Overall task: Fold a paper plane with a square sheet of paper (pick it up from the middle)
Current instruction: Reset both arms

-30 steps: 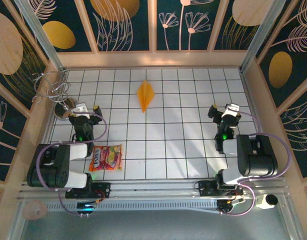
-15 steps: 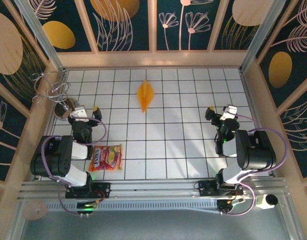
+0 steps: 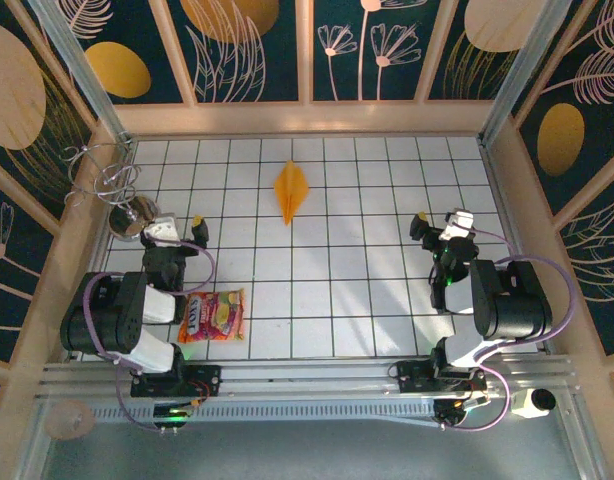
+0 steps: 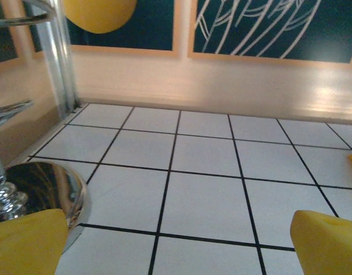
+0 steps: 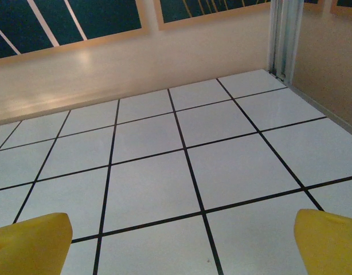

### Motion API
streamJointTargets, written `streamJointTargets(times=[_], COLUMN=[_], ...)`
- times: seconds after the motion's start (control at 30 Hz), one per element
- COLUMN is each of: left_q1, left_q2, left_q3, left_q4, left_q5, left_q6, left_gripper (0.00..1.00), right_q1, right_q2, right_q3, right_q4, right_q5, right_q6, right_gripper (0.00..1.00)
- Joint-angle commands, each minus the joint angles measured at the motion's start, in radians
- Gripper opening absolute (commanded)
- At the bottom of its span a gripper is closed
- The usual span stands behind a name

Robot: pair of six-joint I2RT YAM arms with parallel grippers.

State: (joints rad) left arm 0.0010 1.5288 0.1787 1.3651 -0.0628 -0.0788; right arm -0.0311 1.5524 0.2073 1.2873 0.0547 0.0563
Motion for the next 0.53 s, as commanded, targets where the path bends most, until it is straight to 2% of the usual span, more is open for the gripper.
streamJointTargets(times=[0.0, 0.5], left_q1=[0.007, 0.007], left_q2=[0.006, 0.008], left_q3=[0.04, 0.053], left_q4=[-0.031, -0.05], left_q5=[0.015, -0.004], left_q6=[0.006, -0.001], left_gripper=[0.99, 0.99], right_q1=[0.008, 0.01], right_q2=[0.006, 0.007], right_q3=[0.003, 0.004], right_q4=[0.05, 0.05], right_q5=[0.014, 0.016], right_q6=[-0.026, -0.027], right_gripper=[0.99, 0.99])
